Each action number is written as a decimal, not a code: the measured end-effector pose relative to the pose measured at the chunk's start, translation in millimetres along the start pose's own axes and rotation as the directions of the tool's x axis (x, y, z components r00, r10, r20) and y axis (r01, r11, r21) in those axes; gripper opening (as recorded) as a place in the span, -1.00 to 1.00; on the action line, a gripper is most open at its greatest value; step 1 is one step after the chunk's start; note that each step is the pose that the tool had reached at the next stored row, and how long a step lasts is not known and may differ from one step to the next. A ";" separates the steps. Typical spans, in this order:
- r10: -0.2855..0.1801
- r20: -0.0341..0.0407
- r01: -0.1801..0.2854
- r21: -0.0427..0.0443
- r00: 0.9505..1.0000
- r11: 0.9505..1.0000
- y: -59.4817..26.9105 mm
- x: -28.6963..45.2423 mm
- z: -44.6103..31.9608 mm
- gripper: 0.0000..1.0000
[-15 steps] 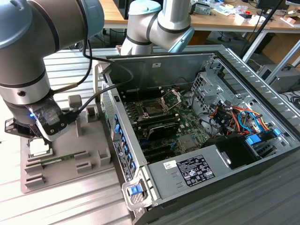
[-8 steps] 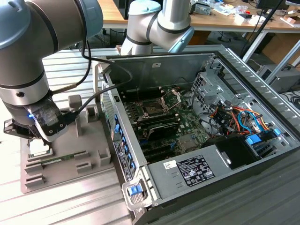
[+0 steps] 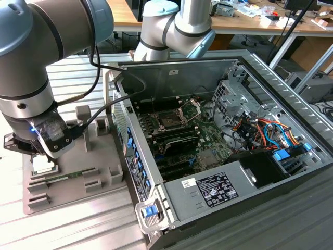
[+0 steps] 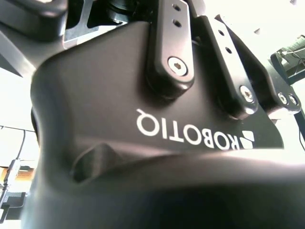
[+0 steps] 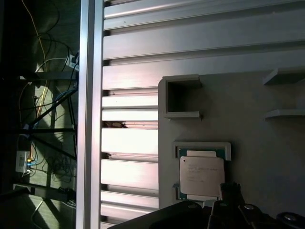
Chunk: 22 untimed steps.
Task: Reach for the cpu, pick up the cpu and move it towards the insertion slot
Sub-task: 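Pick up the cpu and move it towards the insertion slot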
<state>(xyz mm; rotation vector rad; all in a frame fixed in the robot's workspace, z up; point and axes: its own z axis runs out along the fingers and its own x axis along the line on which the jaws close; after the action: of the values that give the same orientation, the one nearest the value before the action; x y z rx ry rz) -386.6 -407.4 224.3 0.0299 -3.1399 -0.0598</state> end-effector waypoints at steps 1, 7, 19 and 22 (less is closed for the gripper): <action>0.000 0.000 0.000 0.000 1.000 1.000 0.0 0.1 0.2 -0.80; 0.000 0.000 0.000 0.000 1.000 1.000 -0.1 0.5 1.7 -0.80; 0.000 0.000 0.000 0.000 1.000 1.000 -0.3 0.8 5.7 -0.80; 0.000 0.000 0.000 0.000 1.000 1.000 -0.4 0.8 6.5 -0.80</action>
<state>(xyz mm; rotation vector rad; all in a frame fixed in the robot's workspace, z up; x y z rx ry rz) -387.4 -407.6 217.8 0.0300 -3.1400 -0.0599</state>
